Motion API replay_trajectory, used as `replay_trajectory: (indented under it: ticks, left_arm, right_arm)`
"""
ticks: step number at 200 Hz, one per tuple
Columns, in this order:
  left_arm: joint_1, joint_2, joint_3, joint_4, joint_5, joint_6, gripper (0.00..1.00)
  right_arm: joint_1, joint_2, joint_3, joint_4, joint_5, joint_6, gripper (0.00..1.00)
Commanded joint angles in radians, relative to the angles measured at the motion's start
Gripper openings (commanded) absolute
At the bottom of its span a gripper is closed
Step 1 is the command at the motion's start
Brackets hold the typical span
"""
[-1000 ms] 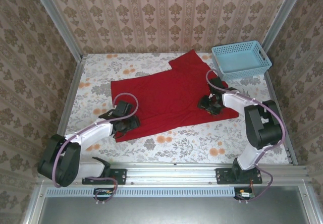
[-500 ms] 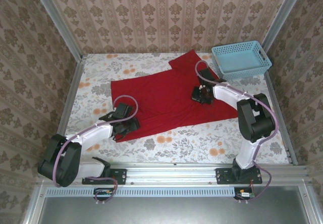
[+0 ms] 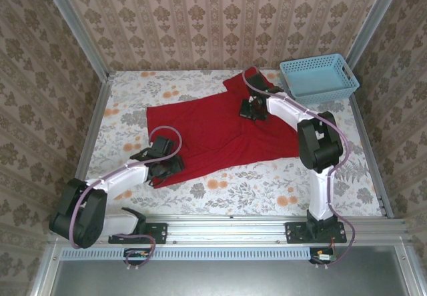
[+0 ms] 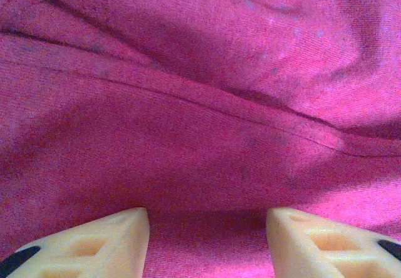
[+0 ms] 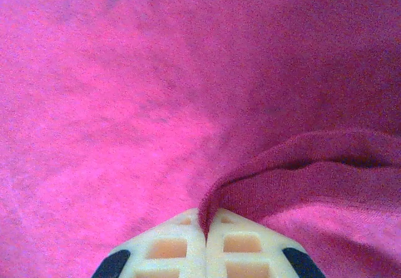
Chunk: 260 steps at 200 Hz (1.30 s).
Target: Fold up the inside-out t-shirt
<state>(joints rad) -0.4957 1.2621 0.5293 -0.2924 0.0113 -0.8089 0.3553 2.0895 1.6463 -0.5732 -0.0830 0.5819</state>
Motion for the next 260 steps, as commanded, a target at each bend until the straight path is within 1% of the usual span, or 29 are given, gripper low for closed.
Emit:
replay_trajectory:
  ticks: [1, 11, 18, 28, 48, 64, 67, 88, 105, 112, 140, 159, 191, 212, 232, 260]
  left_arm:
    - [0.012, -0.021, -0.014, -0.039, -0.007, -0.001, 0.54]
    - [0.014, -0.027, -0.013, -0.049, -0.008, 0.0, 0.54]
    - [0.016, -0.034, -0.011, -0.056, -0.009, 0.001, 0.54]
    - [0.017, -0.045, -0.009, -0.067, -0.013, 0.004, 0.54]
    - [0.027, -0.073, -0.013, -0.086, -0.025, 0.011, 0.56]
    - [0.034, -0.084, -0.023, -0.087, -0.018, 0.019, 0.56]
    - [0.061, -0.084, -0.025, -0.086, -0.014, 0.02, 0.57]
    - [0.122, -0.081, -0.057, -0.05, 0.034, 0.03, 0.57]
    - [0.16, -0.076, -0.078, -0.03, 0.065, 0.036, 0.56]
    - [0.167, -0.075, -0.083, -0.03, 0.066, 0.04, 0.55]
    - [0.177, -0.089, -0.095, -0.027, 0.069, 0.04, 0.53]
    - [0.191, -0.101, -0.113, -0.019, 0.068, 0.029, 0.53]
    - [0.244, -0.135, -0.159, -0.018, 0.077, -0.006, 0.5]
    - [0.263, -0.196, -0.189, -0.019, 0.064, -0.023, 0.5]
    - [0.292, -0.248, -0.189, -0.05, 0.04, -0.012, 0.52]
    - [0.354, -0.279, -0.185, -0.062, 0.057, 0.006, 0.54]
  right_arm:
    - [0.012, 0.069, 0.084, -0.081, -0.03, -0.053, 0.12]
    - [0.012, 0.079, 0.113, -0.115, -0.017, -0.064, 0.28]
    - [0.01, 0.075, 0.121, -0.137, 0.006, -0.072, 0.36]
    - [0.005, 0.048, 0.102, -0.144, 0.043, -0.081, 0.43]
    - [-0.02, -0.046, 0.003, -0.111, 0.05, -0.086, 0.51]
    - [-0.048, -0.147, -0.11, -0.086, 0.051, -0.087, 0.52]
    - [-0.055, -0.168, -0.136, -0.079, 0.052, -0.085, 0.52]
    - [-0.115, -0.306, -0.329, -0.008, 0.034, -0.058, 0.53]
    - [-0.18, -0.375, -0.472, 0.033, 0.002, -0.034, 0.53]
    - [-0.212, -0.398, -0.524, 0.075, -0.012, -0.03, 0.53]
    - [-0.333, -0.427, -0.648, 0.125, -0.072, -0.022, 0.53]
    - [-0.368, -0.427, -0.686, 0.131, -0.076, -0.01, 0.52]
    - [-0.451, -0.477, -0.815, 0.216, -0.073, 0.095, 0.54]
    - [-0.466, -0.522, -0.872, 0.242, -0.052, 0.129, 0.55]
    - [-0.466, -0.582, -0.925, 0.242, -0.031, 0.158, 0.57]
    - [-0.464, -0.69, -1.04, 0.257, -0.048, 0.218, 0.58]
